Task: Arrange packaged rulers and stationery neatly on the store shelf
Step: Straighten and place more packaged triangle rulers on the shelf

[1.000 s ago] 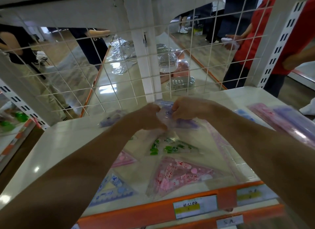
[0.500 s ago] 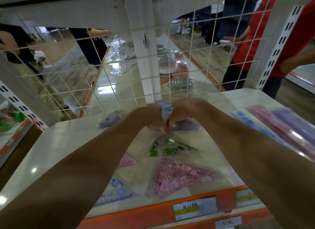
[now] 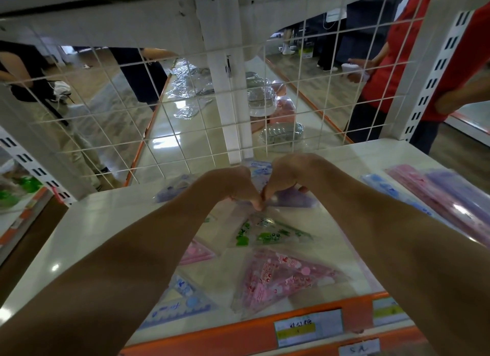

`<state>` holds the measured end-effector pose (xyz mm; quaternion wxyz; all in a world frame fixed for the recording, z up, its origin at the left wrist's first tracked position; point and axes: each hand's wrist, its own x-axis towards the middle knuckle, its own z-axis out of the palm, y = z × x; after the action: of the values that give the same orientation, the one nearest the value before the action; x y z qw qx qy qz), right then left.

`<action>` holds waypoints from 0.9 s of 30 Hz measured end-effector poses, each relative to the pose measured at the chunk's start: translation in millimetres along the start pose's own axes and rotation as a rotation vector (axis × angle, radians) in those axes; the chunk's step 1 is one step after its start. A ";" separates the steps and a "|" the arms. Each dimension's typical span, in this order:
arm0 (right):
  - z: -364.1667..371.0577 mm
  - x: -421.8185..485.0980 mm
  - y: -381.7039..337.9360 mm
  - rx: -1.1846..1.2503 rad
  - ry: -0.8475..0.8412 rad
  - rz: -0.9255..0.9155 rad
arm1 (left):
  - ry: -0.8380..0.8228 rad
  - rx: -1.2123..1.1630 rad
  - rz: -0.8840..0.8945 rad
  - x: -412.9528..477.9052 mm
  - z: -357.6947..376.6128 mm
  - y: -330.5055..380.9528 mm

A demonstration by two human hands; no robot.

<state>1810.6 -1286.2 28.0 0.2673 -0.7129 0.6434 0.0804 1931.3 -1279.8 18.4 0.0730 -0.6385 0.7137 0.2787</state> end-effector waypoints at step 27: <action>8.3 -21.9 18.8 -0.227 0.067 -0.068 | 0.102 0.183 0.110 -0.8 -1.1 7.7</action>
<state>1791.0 -1263.6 25.8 0.1657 -0.7623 0.6141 0.1196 1924.4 -1279.5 22.0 0.0790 -0.6023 0.7729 0.1832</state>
